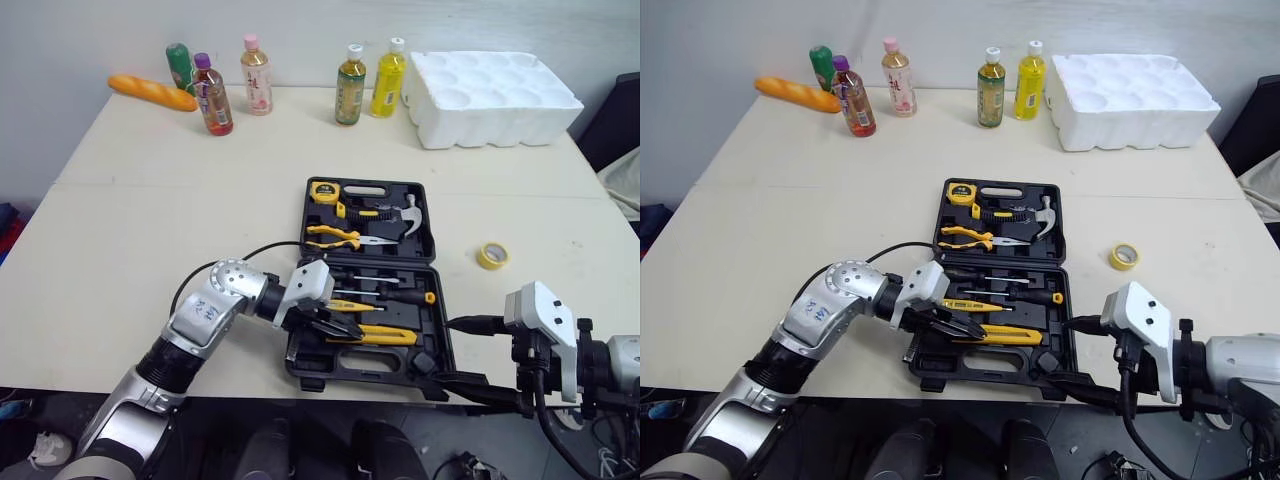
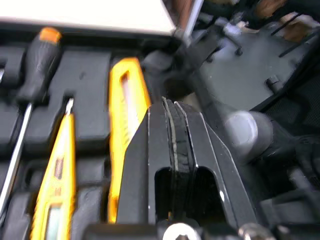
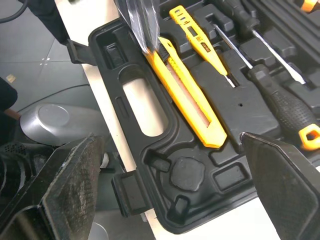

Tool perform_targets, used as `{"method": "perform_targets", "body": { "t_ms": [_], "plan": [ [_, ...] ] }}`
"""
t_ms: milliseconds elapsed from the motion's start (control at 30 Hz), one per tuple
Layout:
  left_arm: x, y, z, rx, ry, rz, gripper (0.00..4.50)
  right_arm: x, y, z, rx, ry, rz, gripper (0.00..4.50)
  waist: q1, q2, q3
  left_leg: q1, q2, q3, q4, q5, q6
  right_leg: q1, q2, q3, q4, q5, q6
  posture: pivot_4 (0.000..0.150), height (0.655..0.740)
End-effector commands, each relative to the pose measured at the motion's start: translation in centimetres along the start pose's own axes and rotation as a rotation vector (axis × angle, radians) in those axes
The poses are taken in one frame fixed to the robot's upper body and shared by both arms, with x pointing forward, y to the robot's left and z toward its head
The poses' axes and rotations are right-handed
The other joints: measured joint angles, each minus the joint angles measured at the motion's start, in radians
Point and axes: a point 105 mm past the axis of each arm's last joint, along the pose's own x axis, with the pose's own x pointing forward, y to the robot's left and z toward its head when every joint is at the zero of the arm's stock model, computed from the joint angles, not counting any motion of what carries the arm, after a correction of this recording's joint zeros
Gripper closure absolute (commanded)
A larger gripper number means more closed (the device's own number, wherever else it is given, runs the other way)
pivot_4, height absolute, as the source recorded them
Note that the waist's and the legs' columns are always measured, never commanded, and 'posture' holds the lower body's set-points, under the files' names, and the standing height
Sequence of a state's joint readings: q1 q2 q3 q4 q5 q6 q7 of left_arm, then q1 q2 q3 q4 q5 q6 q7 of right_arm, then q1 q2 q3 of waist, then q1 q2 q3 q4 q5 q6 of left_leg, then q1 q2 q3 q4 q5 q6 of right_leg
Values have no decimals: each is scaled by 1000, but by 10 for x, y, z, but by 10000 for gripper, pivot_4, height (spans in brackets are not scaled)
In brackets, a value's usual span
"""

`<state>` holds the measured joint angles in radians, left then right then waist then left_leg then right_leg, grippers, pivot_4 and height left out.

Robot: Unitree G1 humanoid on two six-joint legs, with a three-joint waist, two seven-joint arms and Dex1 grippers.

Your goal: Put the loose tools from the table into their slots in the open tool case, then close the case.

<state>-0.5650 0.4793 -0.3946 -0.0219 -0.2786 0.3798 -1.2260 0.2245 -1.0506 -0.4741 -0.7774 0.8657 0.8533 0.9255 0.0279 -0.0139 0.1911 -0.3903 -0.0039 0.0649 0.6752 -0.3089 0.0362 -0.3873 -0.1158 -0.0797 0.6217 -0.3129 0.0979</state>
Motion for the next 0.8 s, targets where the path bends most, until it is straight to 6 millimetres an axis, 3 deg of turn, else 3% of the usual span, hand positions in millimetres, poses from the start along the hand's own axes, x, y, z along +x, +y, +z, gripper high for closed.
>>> {"method": "perform_targets", "body": {
  "t_ms": [33, 167, 367, 567, 600, 700, 800],
  "plan": [
    [3, -1, -4, 18, 9, 1, 44643, 1, 4, 4, -19, -6, 20, 0, -1, 0, 0, 0, 0, 0, 0, 0, 0, 0, 0, 0, 0, 0, 0, 1500, 7384],
    [5, 3, -8, -10, 25, 21, 44643, 1, 2, 5, -25, -2, 20, 0, -1, 0, 0, 0, 0, 0, 0, 0, 0, 0, 0, 0, 0, 0, 0, 1500, 7384],
    [2, -8, -46, -37, 260, -23, 44643, 2, 3, 3, -24, 3, 27, 0, -1, 1, -1, 4, 0, -1, 1, -2, 0, 5, 0, 0, -2, 0, 0, 1500, 7384],
    [-1, -10, -58, -52, 325, -8, 44643, 4, 2, 1, -23, 8, 23, 0, -3, 1, -5, 16, 2, 0, -7, -4, 0, 16, -1, 1, -8, 0, 0, 1500, 7384],
    [-1, -7, -56, -42, 320, 9, 44643, 4, 1, 1, -25, 6, 17, 0, -3, 1, -7, 18, 2, 0, -9, -4, 0, 17, -1, 0, -9, 0, 0, 1500, 7384],
    [-1, -1, -26, 10, 146, 33, 44643, 3, -6, 0, -40, -3, -24, 0, -3, 2, -8, 18, 2, -1, -10, -4, 0, 17, -1, 1, -10, 0, -1, 1500, 7384],
    [-17, 0, 12, 16, -104, 94, 36465, -4, -19, 1, -40, -17, -99, 0, -5, 2, -8, 17, 2, -1, -9, -4, 0, 17, -1, 1, -10, 0, -1, 1500, 7384]
  ]
}}
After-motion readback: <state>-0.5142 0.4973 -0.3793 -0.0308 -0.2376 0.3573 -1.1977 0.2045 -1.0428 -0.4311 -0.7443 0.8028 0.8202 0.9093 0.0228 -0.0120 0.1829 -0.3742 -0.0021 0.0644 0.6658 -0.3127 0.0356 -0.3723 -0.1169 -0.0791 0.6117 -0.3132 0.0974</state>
